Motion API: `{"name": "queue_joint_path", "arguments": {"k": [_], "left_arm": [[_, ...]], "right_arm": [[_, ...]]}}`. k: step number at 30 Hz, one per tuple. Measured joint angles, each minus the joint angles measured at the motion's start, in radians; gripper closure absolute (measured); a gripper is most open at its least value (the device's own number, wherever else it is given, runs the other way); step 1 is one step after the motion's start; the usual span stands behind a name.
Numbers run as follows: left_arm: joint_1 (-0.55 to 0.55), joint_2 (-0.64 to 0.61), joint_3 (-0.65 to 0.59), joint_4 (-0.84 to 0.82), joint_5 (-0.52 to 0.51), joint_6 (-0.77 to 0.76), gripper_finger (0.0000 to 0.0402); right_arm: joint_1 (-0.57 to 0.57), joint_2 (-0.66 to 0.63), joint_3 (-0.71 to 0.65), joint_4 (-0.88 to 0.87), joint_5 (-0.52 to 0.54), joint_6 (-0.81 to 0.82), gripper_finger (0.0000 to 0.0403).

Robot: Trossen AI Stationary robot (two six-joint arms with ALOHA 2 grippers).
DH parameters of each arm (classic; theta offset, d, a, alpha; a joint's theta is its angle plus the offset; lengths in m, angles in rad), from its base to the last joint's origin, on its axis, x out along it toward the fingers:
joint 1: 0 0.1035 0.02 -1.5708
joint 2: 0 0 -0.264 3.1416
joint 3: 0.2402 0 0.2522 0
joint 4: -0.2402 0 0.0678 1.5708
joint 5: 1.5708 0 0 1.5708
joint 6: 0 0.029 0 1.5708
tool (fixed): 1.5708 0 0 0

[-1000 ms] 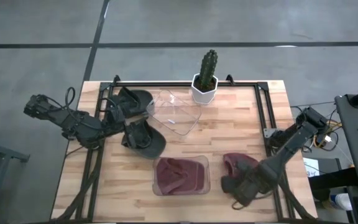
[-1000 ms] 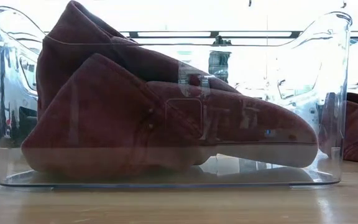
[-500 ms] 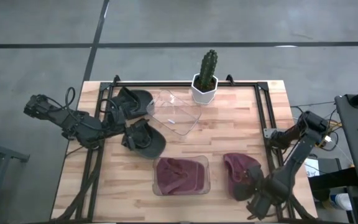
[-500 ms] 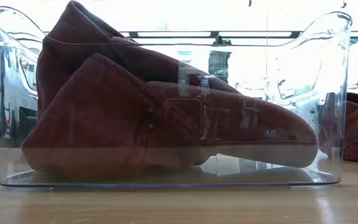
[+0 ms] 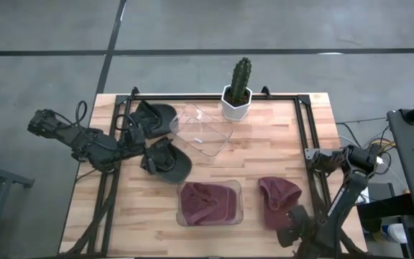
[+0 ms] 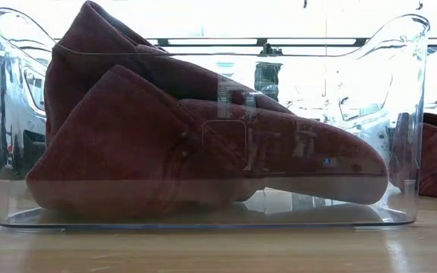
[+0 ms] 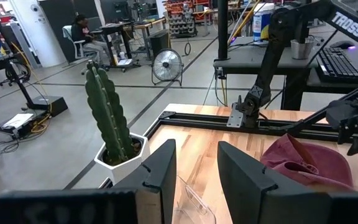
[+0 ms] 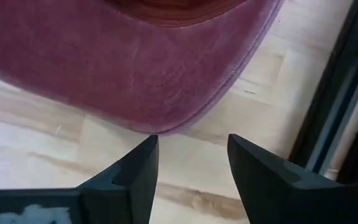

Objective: Pick & Place hat
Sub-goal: Put the red cap into the bottom transparent bin

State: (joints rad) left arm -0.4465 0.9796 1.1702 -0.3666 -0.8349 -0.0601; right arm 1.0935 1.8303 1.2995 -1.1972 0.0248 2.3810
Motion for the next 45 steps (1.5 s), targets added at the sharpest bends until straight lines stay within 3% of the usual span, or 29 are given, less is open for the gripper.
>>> {"name": "queue_joint_path", "arguments": {"k": [12,14,22,27,32,38,45], "left_arm": [[0.004,0.013,0.0,0.048,0.003,0.015,0.0291],[0.004,0.018,0.0,0.054,0.003,0.014,0.0291],[0.004,0.037,0.0,0.079,0.001,0.005,0.0291],[0.005,0.048,0.0,0.088,0.001,0.005,0.0291],[0.005,0.049,0.0,0.12,0.005,0.003,0.0291],[0.005,0.051,0.0,0.13,0.005,0.003,0.0291],[0.005,0.052,0.0,0.141,0.004,0.003,0.0291]], "right_arm": [[-0.025,0.126,-0.001,0.217,0.016,0.006,0.0231],[-0.034,0.148,0.0,0.288,0.068,-0.004,0.0233],[-0.116,0.17,0.019,0.296,0.177,0.002,0.0251],[-0.192,0.124,0.013,0.342,0.339,-0.029,0.0266],[-0.223,0.039,0.013,0.572,0.44,-0.27,0.0278],[-0.209,-0.056,0.014,0.827,0.875,-0.493,0.0298],[-0.066,-0.1,-0.006,0.829,1.355,-0.383,0.0324]]}}
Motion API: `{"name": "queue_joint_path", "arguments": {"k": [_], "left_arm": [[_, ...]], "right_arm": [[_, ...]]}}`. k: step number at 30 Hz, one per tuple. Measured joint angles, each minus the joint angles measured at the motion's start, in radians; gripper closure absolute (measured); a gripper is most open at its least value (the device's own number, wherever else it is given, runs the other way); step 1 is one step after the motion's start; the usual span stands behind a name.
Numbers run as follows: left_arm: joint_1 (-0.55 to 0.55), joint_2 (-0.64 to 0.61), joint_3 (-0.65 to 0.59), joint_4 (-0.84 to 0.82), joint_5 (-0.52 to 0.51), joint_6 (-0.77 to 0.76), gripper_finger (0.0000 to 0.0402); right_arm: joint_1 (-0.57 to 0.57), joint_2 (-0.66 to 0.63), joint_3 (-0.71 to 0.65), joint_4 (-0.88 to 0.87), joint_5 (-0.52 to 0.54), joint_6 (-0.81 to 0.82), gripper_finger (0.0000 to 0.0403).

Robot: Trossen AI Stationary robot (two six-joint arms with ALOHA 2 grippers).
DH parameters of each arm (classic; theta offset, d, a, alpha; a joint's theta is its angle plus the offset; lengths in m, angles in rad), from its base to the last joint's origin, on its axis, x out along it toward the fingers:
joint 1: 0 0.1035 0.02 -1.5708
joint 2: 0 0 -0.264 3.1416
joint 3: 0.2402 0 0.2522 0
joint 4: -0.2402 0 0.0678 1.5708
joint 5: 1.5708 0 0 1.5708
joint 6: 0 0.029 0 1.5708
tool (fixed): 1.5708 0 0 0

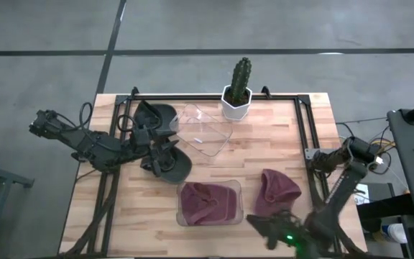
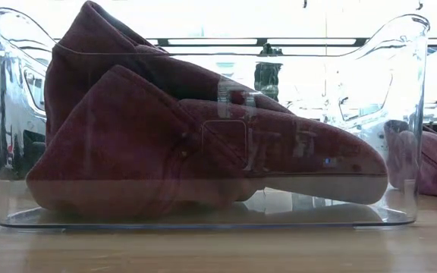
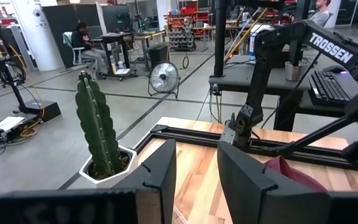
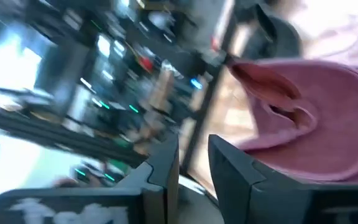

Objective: Pick & Place hat
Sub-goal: Put the red cap into the bottom transparent bin

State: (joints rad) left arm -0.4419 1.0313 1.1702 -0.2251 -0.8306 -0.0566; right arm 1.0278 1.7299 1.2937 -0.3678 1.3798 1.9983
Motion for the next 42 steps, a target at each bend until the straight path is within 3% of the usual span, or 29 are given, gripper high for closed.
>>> {"name": "queue_joint_path", "arguments": {"k": [3,8,19,22,29,38,40,42], "left_arm": [[0.0,0.0,0.0,0.006,0.0,0.0,0.0291],[0.0,0.0,0.0,0.009,0.0,0.001,0.0291],[0.0,0.0,0.0,0.008,0.003,0.007,0.0291],[0.0,0.0,0.0,0.008,0.003,0.007,0.0291],[0.0,0.0,0.0,0.008,0.003,0.006,0.0291],[0.0,-0.001,0.0,0.008,0.003,0.004,0.0291],[0.0,-0.001,0.0,0.008,0.003,0.004,0.0291],[0.0,-0.001,0.0,0.008,0.003,0.004,0.0291]], "right_arm": [[0.062,0.025,-0.006,0.022,0.106,0.04,0.0333],[0.108,0.07,-0.007,0.08,0.072,0.047,0.0337],[0.103,0.086,-0.041,-0.012,-0.269,0.389,0.0325],[0.082,0.075,-0.05,-0.046,-0.351,0.4,0.0327],[-0.003,-0.062,-0.053,-0.176,-0.371,0.354,0.0336],[-0.144,-0.314,-0.04,-0.211,-0.36,-0.055,0.033],[-0.177,-0.356,-0.042,-0.212,-0.335,-0.107,0.0327],[-0.221,-0.396,-0.047,-0.23,-0.378,-0.113,0.0325]]}}
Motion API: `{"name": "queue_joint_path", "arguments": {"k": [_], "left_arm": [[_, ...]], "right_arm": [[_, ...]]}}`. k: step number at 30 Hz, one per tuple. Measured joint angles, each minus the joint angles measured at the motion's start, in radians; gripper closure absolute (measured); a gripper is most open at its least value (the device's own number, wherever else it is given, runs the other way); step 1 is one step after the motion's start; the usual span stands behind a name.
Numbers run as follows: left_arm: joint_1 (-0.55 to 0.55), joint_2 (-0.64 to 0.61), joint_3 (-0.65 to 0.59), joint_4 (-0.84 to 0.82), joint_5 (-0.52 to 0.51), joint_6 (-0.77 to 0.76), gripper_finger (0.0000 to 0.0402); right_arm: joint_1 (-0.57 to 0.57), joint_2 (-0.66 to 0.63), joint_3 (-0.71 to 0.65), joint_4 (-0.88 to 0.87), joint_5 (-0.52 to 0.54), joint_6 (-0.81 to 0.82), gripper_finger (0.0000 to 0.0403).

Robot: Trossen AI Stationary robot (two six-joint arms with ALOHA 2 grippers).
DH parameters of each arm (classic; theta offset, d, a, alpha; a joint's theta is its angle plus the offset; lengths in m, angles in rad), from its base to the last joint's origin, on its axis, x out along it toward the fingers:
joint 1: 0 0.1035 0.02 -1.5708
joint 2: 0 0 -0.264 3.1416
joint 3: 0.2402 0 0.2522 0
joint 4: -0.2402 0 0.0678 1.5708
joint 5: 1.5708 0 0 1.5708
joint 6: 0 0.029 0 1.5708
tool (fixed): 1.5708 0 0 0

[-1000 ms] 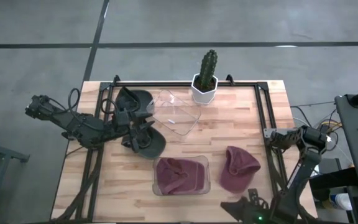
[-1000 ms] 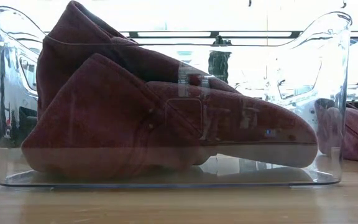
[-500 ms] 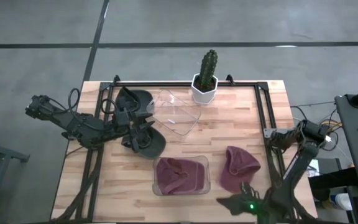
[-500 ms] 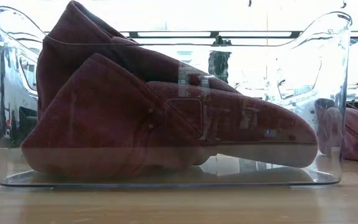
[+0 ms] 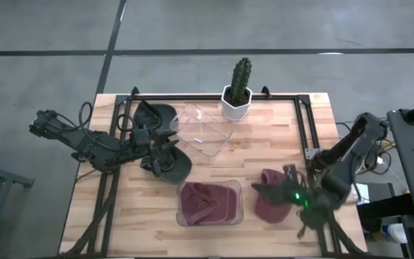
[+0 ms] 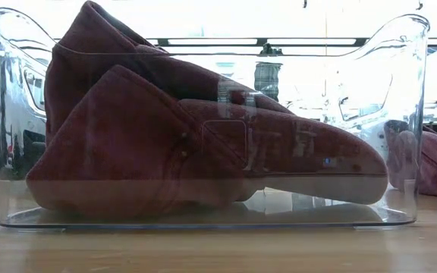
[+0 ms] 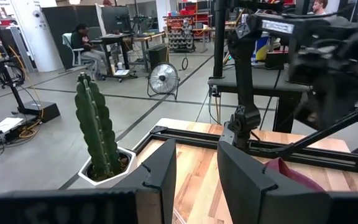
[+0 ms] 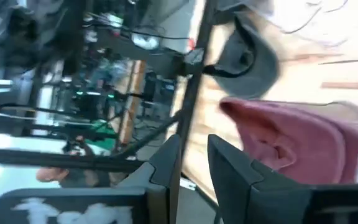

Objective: Pick & Place hat
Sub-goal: Put the red cap into the bottom transparent bin

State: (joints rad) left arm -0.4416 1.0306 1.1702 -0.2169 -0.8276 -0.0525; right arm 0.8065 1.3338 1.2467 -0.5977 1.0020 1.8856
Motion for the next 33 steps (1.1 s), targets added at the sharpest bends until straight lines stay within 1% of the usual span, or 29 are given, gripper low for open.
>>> {"name": "queue_joint_path", "arguments": {"k": [1,3,4,7,10,13,15,18,21,24,26,28,31,33], "left_arm": [[0.0,0.0,0.0,0.0,0.0,0.0,0.0291],[0.0,0.0,0.0,0.0,0.0,0.0,0.0291],[0.0,0.0,0.0,0.0,0.0,0.0,0.0291],[0.0,0.0,0.0,0.0,0.0,0.0,0.0291],[0.0,0.0,0.0,0.0,0.0,0.0,0.0291],[0.0,0.0,0.0,0.0,0.0,0.0,0.0291],[0.0,0.0,0.0,0.0,0.0,0.0,0.0291],[0.0,-0.001,-0.006,0.0,0.0,0.0,0.0291],[0.0,0.0,-0.011,-0.002,0.0,0.0,0.0291],[0.0,0.0,-0.011,-0.001,0.0,0.0,0.0291],[0.0,0.0,-0.011,-0.001,0.0,0.0,0.0291],[0.0,0.0,-0.011,-0.001,0.0,0.0,0.0291],[0.0,0.0,-0.011,-0.001,0.0,0.0,0.0291],[0.0,0.0,-0.011,-0.001,0.001,0.0,0.0291]], "right_arm": [[-0.03,-0.018,-0.002,-0.033,-0.063,0.006,0.0325],[-0.089,-0.04,-0.003,-0.095,-0.232,0.035,0.0325],[-0.11,-0.04,-0.003,-0.113,-0.299,0.05,0.0325],[-0.145,-0.015,-0.004,-0.156,-0.446,0.103,0.0323],[-0.169,0.021,0.007,-0.261,-0.627,0.167,0.0323],[-0.174,0.066,0.014,-0.372,-0.739,0.226,0.0323],[-0.173,0.09,0.018,-0.441,-0.775,0.241,0.0323],[-0.171,0.118,0.018,-0.508,-0.776,0.283,0.0323],[-0.175,0.17,0.006,-0.507,-0.768,0.297,0.0321],[-0.183,0.224,0.006,-0.501,-0.773,0.278,0.0313],[-0.183,0.26,0.006,-0.484,-0.828,0.258,0.0302],[-0.183,0.284,0.006,-0.49,-0.92,0.238,0.0284],[-0.17,0.303,0.007,-0.498,-1.061,0.229,0.0246],[-0.154,0.31,0.006,-0.496,-1.128,0.225,0.0218]]}}
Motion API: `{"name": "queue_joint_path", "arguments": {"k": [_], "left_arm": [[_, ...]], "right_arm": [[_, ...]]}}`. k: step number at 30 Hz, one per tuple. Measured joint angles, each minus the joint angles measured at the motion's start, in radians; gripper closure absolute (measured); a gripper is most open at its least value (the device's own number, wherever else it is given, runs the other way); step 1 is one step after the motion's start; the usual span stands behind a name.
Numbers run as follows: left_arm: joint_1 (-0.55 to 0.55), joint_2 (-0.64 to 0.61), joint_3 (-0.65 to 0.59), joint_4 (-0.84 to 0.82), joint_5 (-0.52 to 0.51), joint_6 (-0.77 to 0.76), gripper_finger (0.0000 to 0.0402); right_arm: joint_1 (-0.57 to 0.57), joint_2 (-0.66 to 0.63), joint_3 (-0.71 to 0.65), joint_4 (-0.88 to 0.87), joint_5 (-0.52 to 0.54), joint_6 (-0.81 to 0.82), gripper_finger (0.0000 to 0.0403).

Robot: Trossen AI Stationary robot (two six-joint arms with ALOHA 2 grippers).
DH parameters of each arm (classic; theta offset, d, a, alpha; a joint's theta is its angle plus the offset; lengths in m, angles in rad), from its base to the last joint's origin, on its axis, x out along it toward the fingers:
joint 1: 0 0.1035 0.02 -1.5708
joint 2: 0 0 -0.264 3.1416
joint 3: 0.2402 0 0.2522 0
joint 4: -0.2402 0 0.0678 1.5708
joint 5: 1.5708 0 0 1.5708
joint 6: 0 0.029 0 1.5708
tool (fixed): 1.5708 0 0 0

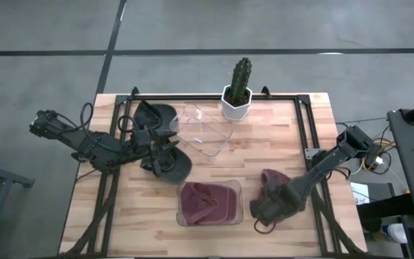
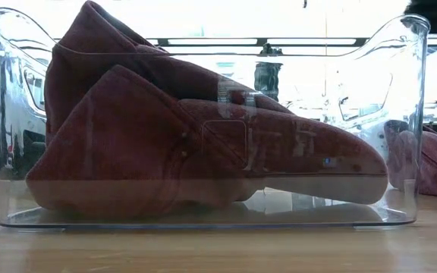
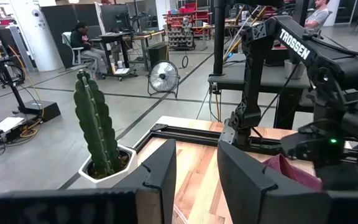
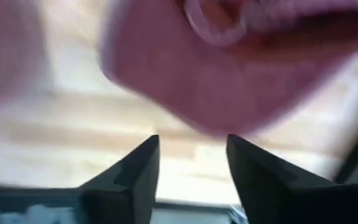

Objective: Pick & Place hat
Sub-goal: Put the red cap into the bottom transparent bin

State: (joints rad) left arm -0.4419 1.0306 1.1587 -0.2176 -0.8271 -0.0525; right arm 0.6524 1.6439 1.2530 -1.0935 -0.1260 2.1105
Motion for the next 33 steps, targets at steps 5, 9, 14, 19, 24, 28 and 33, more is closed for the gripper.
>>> {"name": "queue_joint_path", "arguments": {"k": [5,9,14,19,24,28,33], "left_arm": [[0.0,0.0,0.0,0.0,0.0,0.0,0.0291],[0.0,0.0,0.0,0.0,0.0,0.0,0.0291],[0.0,0.0,0.0,0.0,0.0,0.0,0.0291],[0.0,0.0,0.0,0.0,0.0,0.0,0.0291],[0.0,0.0,-0.001,0.0,0.0,0.0,0.0291],[0.0,0.0,-0.001,0.001,0.0,0.006,0.0291],[0.0,0.0,0.0,0.001,0.0,0.014,0.0291]], "right_arm": [[0.037,0.014,0.0,0.001,-0.098,0.014,0.0175],[0.074,0.022,-0.003,0.003,-0.142,0.049,0.0163],[0.13,0.026,-0.014,0.022,-0.097,0.175,0.0168],[0.185,0.028,-0.024,0.069,-0.031,0.26,0.0176],[0.219,0.065,-0.025,0.079,0.075,0.244,0.0179],[0.231,0.087,-0.025,0.213,0.099,0.085,0.0179],[0.238,0.128,-0.024,0.293,0.085,0.052,0.0179]]}}
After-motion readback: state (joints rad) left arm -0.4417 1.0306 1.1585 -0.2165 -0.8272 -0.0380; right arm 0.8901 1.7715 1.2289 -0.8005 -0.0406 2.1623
